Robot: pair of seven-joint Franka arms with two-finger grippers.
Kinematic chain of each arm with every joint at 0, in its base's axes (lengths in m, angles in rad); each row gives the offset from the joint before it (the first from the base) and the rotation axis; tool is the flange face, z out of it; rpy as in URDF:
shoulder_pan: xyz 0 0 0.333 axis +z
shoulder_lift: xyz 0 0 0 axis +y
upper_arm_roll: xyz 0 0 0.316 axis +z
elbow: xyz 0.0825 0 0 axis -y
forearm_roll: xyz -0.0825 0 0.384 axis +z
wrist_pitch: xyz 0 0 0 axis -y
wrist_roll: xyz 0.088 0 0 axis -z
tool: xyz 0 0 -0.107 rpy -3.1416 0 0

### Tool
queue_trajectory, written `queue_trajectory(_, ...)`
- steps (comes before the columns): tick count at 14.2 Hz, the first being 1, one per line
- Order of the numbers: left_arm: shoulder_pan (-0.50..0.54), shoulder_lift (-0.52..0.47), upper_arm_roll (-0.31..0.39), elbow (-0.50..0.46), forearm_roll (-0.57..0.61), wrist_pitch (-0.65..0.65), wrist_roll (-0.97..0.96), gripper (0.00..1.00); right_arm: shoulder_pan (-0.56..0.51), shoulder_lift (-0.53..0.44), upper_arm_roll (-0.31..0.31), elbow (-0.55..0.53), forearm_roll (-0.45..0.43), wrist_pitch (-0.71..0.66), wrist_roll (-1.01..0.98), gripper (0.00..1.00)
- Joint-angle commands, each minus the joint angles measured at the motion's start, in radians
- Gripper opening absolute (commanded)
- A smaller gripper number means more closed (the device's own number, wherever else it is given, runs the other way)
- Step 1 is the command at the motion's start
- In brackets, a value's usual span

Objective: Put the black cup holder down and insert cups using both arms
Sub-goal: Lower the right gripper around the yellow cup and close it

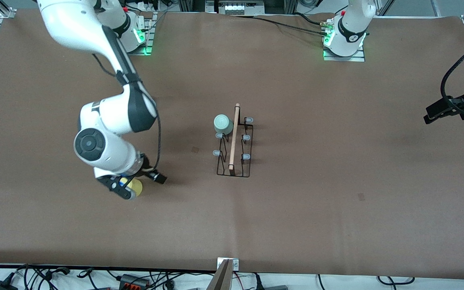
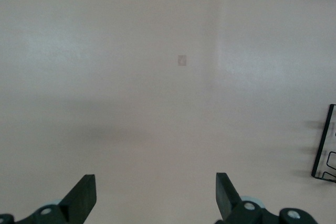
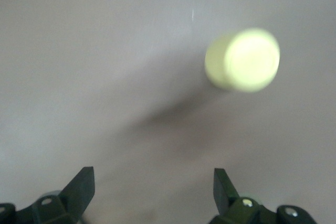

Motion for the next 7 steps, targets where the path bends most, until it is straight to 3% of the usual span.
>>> queue_trajectory(1, 0.007, -0.008, 0.0, 0.002, -0.007, -0.012, 0.027, 1.0, -0.067, 0.041, 0.008, 0.016, -0.023, 0.042, -0.214, 1.0)
queue_trajectory(3, 0.008, -0.005, 0.003, 0.0, -0.007, -0.001, 0.016, 1.0, -0.09, 0.052, 0.008, 0.016, -0.025, 0.035, -0.365, 1.0)
queue_trajectory(7, 0.015, -0.003, 0.007, -0.006, 0.002, 0.016, 0.027, 1.0, -0.112, 0.089, 0.008, 0.014, -0.036, 0.037, -0.46, 1.0)
